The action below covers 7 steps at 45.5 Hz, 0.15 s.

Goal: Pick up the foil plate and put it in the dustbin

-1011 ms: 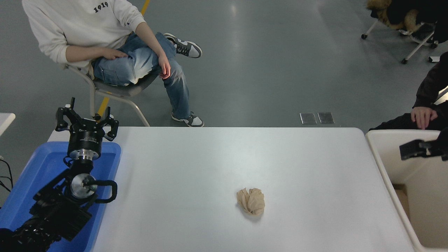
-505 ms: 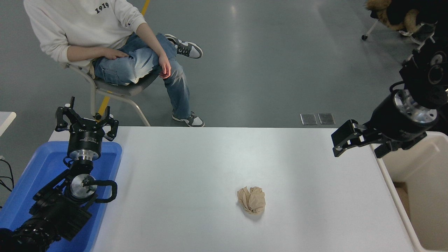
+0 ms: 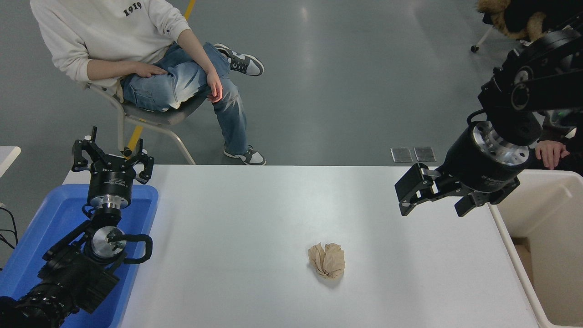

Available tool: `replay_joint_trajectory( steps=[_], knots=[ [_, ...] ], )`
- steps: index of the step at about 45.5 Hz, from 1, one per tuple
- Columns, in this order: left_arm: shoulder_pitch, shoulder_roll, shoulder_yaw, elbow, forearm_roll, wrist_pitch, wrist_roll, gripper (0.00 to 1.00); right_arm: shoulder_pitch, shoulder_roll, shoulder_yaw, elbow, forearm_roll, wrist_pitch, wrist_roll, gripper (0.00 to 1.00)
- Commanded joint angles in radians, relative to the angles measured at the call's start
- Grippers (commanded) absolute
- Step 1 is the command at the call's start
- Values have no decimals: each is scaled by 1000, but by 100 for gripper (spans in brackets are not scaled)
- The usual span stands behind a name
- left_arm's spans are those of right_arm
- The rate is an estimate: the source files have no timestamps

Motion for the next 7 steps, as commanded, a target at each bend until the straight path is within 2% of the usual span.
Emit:
replay_joint_trajectory(
  steps=[1, 7],
  knots=[
    [0, 0, 0, -1, 0, 0, 0, 99, -48, 34, 21, -1, 13, -20, -2, 100],
    [0, 0, 0, 0, 0, 0, 0, 99, -59, 35, 21, -11, 13, -6, 0, 100]
  ],
)
